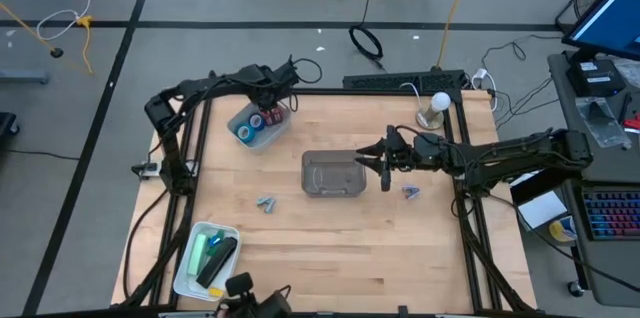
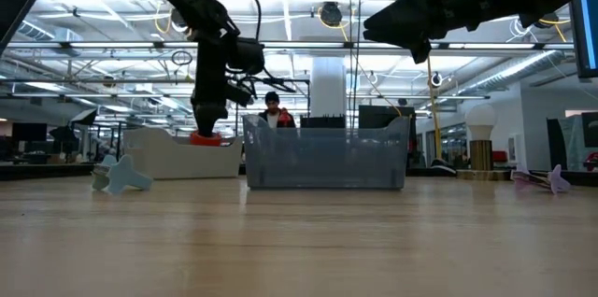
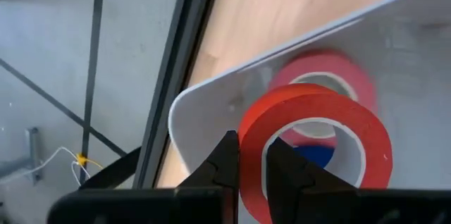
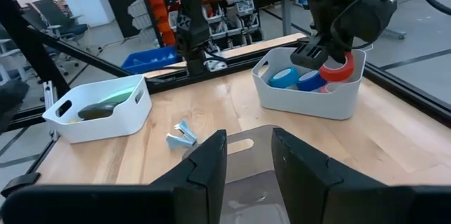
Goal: Pick and place Stapler, Stapler remover, tape
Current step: Put the orange tape into the grey bin, then put the light blue staple remover into the black bin
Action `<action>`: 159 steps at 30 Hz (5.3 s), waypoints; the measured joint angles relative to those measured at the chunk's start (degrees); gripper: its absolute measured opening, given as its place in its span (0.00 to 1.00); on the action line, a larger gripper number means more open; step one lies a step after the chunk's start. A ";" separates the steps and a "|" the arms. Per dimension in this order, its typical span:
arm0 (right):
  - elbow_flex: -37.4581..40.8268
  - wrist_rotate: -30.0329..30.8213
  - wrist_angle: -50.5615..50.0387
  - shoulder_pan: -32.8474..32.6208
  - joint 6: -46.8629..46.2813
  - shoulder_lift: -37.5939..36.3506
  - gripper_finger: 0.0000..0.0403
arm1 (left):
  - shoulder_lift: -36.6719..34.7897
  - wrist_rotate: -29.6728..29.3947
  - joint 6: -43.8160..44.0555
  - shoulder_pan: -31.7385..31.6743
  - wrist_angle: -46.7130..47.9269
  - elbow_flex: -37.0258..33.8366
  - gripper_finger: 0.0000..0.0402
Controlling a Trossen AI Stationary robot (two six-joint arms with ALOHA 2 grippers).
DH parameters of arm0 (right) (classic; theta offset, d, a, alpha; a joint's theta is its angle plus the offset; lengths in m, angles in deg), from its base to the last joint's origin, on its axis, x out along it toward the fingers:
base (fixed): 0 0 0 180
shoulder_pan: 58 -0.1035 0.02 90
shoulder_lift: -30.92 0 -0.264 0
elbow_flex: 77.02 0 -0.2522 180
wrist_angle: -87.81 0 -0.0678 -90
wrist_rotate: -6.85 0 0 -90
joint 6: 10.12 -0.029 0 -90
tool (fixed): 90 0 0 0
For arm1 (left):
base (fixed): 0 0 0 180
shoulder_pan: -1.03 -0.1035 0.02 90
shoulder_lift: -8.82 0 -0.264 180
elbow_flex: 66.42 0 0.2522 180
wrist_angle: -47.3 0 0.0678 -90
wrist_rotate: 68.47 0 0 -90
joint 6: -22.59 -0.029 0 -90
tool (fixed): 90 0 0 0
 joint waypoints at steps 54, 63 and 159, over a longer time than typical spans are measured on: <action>0.00 -0.22 0.02 -0.04 -1.49 0.00 0.26 | -9.26 8.41 10.22 -3.27 4.96 0.02 0.42; 0.00 -0.24 0.02 -0.04 -1.49 0.00 0.26 | -24.16 27.15 21.68 7.88 5.02 0.02 0.42; 0.00 -0.30 -0.02 -0.04 -1.27 -0.02 0.26 | -24.95 32.97 61.45 38.53 -5.97 -36.02 0.42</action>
